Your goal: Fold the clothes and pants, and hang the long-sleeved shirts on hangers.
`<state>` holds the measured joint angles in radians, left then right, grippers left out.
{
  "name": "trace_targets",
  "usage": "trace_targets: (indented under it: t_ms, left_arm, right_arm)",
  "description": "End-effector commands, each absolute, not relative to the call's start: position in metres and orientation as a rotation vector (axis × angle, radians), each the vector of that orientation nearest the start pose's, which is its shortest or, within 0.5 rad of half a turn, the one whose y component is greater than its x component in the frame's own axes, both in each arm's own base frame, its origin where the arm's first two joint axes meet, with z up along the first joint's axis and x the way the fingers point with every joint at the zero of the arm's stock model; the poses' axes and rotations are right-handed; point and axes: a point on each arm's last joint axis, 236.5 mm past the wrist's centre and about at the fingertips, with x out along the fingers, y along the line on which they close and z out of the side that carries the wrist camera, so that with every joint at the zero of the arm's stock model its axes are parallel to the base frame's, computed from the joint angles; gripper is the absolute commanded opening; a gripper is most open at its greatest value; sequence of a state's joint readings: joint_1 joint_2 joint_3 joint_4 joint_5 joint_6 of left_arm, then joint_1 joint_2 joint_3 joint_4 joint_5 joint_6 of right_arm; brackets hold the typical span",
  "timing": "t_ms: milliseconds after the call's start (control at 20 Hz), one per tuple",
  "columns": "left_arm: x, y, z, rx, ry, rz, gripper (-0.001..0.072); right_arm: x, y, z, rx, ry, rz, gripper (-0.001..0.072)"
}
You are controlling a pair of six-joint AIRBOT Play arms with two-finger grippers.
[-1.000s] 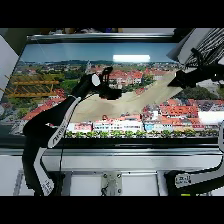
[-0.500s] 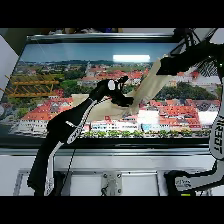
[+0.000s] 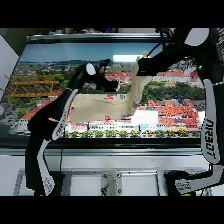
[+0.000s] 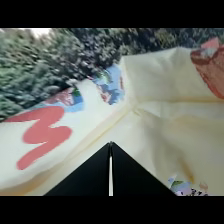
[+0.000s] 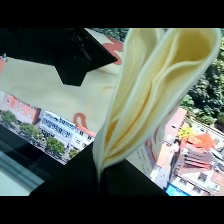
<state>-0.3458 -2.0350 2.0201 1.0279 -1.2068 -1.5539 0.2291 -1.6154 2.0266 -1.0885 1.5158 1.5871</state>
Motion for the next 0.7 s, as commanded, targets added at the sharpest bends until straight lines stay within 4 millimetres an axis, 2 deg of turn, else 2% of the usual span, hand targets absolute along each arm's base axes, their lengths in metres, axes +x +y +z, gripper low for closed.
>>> trace_targets:
  t_ms: [0, 150, 300, 400, 550, 600, 650]
  left_arm:
    - [0.528, -0.225, 0.031, -0.299, 1.189, -0.555, 0.0011]
    - [0.537, -0.161, 0.066, -0.334, 1.138, -0.483, 0.0011]
    - [0.537, -0.104, 0.102, -0.369, 1.077, -0.408, 0.0011]
    - [0.533, -0.074, 0.124, -0.385, 1.040, -0.367, 0.0011]
    - [0.524, -0.044, 0.149, -0.395, 1.001, -0.326, 0.0011]
    - [0.521, -0.038, 0.155, -0.396, 0.991, -0.318, 0.0011]
    - [0.519, -0.035, 0.161, -0.396, 0.980, -0.312, 0.0011]
  right_arm:
    - [0.438, 0.268, 0.176, 0.242, 1.090, 0.640, 0.0005]
    - [0.433, 0.320, 0.152, 0.273, 1.126, 0.672, 0.0005]
    - [0.430, 0.382, 0.114, 0.300, 1.142, 0.704, 0.0005]
    - [0.428, 0.421, 0.082, 0.326, 1.153, 0.712, 0.0006]
    - [0.421, 0.481, 0.032, 0.376, 1.147, 0.752, 0.0014]
    - [0.419, 0.502, 0.020, 0.412, 1.125, 0.769, 0.0157]
    - [0.415, 0.521, 0.012, 0.439, 1.108, 0.800, 0.0422]
